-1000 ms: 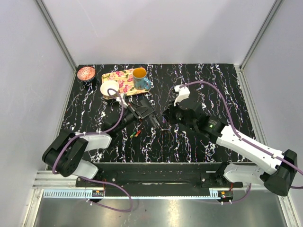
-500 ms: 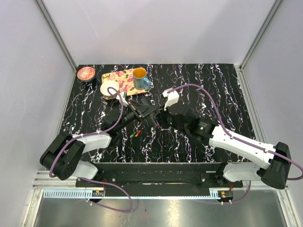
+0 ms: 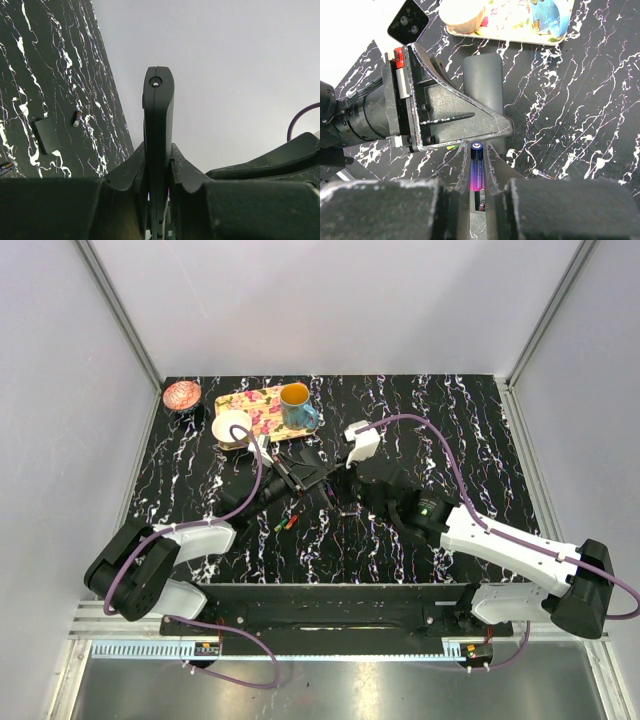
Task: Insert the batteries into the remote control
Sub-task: Load the battery into the remote control.
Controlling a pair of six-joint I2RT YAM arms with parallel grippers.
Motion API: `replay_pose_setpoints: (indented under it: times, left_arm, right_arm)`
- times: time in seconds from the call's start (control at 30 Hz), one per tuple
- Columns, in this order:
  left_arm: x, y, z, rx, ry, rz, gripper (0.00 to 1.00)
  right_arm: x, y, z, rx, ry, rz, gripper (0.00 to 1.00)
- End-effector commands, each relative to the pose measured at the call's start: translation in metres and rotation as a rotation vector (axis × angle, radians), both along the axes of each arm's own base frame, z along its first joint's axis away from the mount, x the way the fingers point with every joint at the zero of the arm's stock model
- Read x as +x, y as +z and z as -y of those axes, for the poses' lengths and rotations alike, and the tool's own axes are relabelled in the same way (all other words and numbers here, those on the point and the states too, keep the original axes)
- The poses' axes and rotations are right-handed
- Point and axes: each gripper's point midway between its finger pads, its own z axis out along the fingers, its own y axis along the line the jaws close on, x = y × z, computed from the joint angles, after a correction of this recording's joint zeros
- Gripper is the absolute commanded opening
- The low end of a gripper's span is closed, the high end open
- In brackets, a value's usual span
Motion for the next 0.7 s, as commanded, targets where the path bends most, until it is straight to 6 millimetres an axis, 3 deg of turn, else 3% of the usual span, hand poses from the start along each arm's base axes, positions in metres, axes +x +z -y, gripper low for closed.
replay_pose_setpoints:
  times: [0.0, 0.67]
  left_arm:
    - [-0.003, 0.033, -0.001, -0.066, 0.000, 0.076, 0.00]
    - [-0.004, 0.049, 0.000, -0.086, -0.003, 0.103, 0.00]
  right_arm:
    - [0.005, 0.009, -0.002, 0.020, -0.023, 0.046, 0.00]
    - [-0.007, -0.024, -0.004, -0.062, 0.020, -0.016, 0.00]
